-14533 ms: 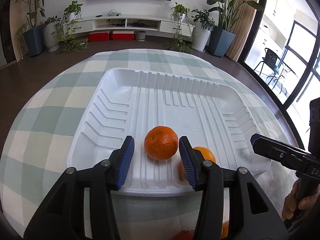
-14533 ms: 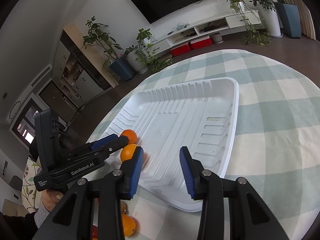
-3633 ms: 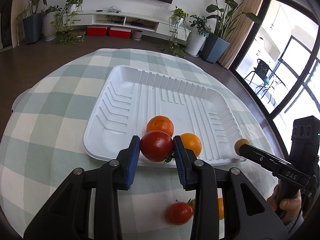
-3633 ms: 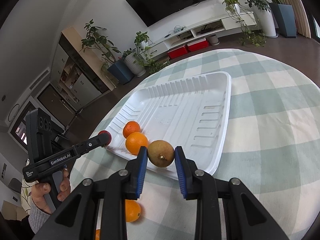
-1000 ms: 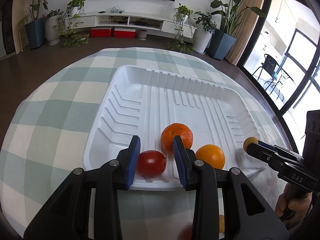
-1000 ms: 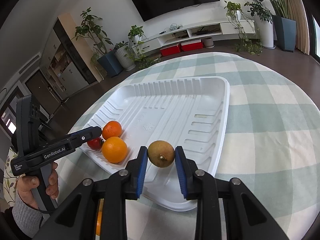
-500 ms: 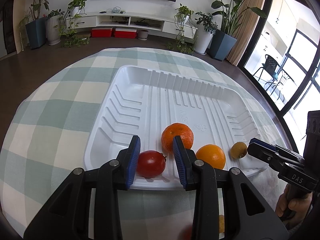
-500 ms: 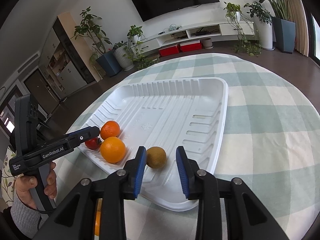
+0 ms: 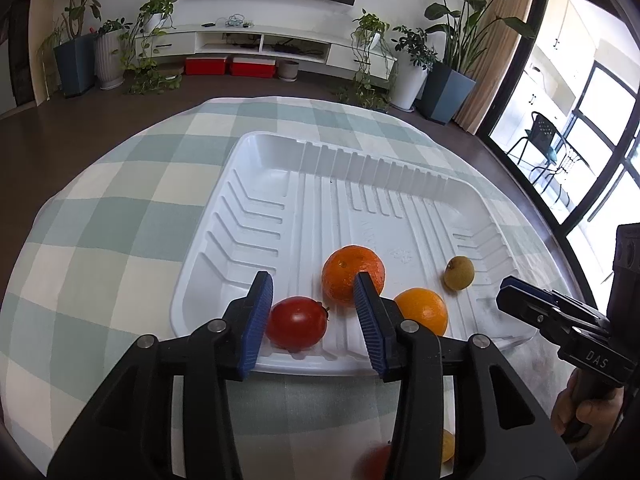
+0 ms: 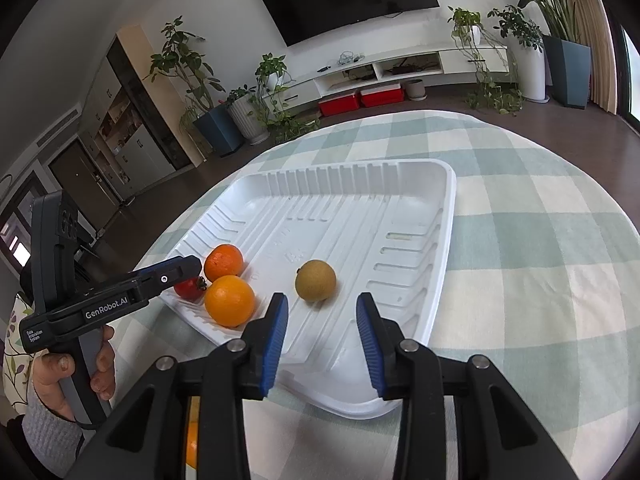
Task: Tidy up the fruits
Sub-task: 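Open the left tool to release the tomato while the right tool releases the kiwi, then withdraw both open tools from the tray back toward the loose fruit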
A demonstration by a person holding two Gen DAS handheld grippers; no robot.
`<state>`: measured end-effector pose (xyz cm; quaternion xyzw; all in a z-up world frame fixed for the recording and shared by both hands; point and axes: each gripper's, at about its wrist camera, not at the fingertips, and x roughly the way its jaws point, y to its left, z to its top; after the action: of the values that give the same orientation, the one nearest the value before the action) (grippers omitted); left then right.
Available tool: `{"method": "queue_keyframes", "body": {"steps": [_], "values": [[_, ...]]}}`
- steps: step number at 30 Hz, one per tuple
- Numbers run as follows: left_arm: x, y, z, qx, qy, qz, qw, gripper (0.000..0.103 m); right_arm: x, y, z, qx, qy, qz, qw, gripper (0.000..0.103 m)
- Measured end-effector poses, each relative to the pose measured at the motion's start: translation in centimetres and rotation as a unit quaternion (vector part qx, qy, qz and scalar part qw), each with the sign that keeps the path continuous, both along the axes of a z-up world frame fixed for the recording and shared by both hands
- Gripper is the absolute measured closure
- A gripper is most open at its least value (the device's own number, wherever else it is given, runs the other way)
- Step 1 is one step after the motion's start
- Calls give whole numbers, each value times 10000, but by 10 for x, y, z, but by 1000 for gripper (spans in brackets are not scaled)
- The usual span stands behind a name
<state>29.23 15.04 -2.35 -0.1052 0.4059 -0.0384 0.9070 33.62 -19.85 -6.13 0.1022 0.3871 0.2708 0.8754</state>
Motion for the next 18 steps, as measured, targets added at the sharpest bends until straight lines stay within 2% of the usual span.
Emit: {"method": "queue_keyframes", "body": {"steps": [18], "values": [[-10, -7, 9, 125, -138, 47, 9998, 58, 2, -6, 4, 32, -44, -1, 10000, 64]]}}
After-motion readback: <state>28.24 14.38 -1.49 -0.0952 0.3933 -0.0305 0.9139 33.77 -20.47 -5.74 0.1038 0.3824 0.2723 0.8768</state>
